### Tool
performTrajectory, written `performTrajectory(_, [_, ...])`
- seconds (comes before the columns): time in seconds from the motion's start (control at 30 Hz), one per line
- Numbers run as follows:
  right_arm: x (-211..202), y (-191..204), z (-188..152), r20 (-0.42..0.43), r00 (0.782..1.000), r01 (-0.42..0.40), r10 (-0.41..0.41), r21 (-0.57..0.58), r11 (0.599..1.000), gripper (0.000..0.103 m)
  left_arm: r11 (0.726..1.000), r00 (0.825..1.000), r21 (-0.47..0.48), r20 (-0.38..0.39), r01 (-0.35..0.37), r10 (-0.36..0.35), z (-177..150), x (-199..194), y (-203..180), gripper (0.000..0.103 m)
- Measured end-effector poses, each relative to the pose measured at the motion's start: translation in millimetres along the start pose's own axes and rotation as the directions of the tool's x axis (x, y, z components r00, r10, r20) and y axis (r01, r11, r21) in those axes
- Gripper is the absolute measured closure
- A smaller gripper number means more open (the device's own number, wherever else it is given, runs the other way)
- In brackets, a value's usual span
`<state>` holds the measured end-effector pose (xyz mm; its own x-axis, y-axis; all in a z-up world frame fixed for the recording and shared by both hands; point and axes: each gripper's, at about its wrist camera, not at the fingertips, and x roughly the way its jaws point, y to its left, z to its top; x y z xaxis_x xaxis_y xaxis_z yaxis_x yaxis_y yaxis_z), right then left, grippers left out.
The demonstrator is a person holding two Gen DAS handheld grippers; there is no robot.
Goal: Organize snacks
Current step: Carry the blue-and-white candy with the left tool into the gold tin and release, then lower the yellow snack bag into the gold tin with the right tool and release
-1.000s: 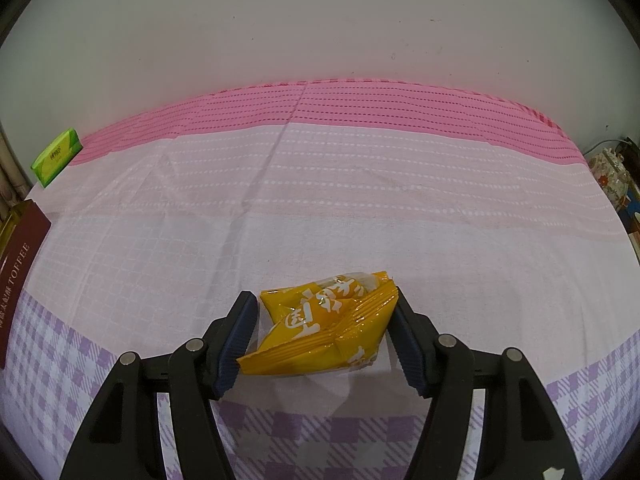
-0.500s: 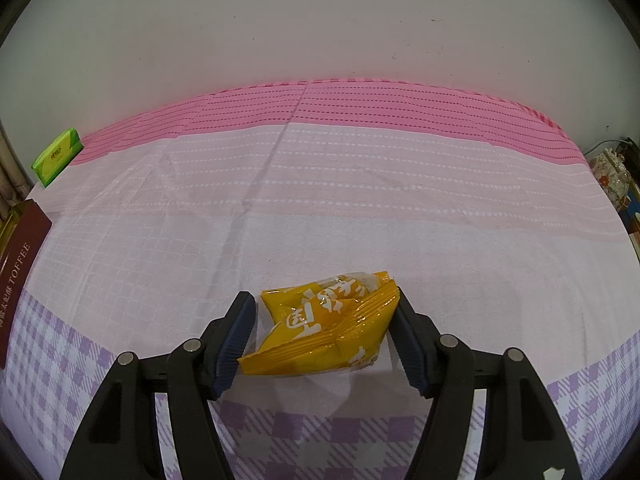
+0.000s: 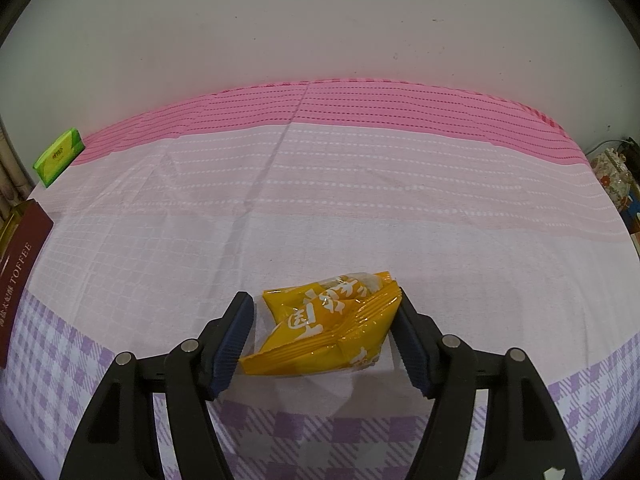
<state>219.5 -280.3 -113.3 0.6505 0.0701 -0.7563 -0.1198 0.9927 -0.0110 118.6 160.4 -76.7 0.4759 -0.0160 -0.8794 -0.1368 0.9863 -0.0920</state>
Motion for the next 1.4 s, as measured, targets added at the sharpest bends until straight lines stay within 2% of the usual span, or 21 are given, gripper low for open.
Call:
performTrajectory(0.33, [0.1, 0.1, -0.3, 0.0, 1.0, 0.0, 0.0, 0.001, 1.0, 0.036, 0.999, 1.0, 0.033, -0.016, -0.02, 0.021, -0.9, 7.3, -9.9, 0.074])
performTrajectory(0.47, [-0.2, -0.5, -0.3, 0.0, 1.0, 0.0, 0.0, 0.0, 1.0, 0.036, 0.998, 0.999, 0.047, 0.005, -0.034, 0.034, -1.6, 3.9, -12.8, 0.074])
performTrajectory(0.73, [0.2, 2.4, 0.1, -0.002, 1.0, 0.012, -0.012, -0.007, 1.0, 0.036, 0.996, 0.998, 0.058, 0.001, -0.067, 0.067, -2.3, 2.0, -15.9, 0.072])
performTrajectory(0.87, [-1.1, 4.9, -0.4, 0.002, 0.999, 0.032, -0.032, -0.004, 0.999, 0.044, 0.995, 0.996, 0.048, 0.023, -0.085, 0.084, -6.2, -9.3, -12.8, 0.072])
performTrajectory(1.07, [-3.3, 6.9, -2.8, -0.002, 0.999, 0.032, -0.032, 0.003, 0.999, 0.046, 0.993, 0.993, 0.021, 0.038, -0.112, 0.111, -13.2, -25.3, -5.7, 0.071])
performTrajectory(1.27, [-14.6, 6.0, -10.4, -0.009, 1.0, -0.016, 0.017, 0.055, 0.998, 0.047, 0.991, 0.988, -0.011, 0.082, -0.13, 0.13, -21.3, -50.6, -4.1, 0.071])
performTrajectory(1.4, [-25.7, 11.6, -16.5, 0.001, 0.999, -0.048, 0.048, 0.069, 0.996, 0.047, 0.994, 0.989, -0.017, 0.093, -0.111, 0.112, -30.0, -62.6, -5.6, 0.071])
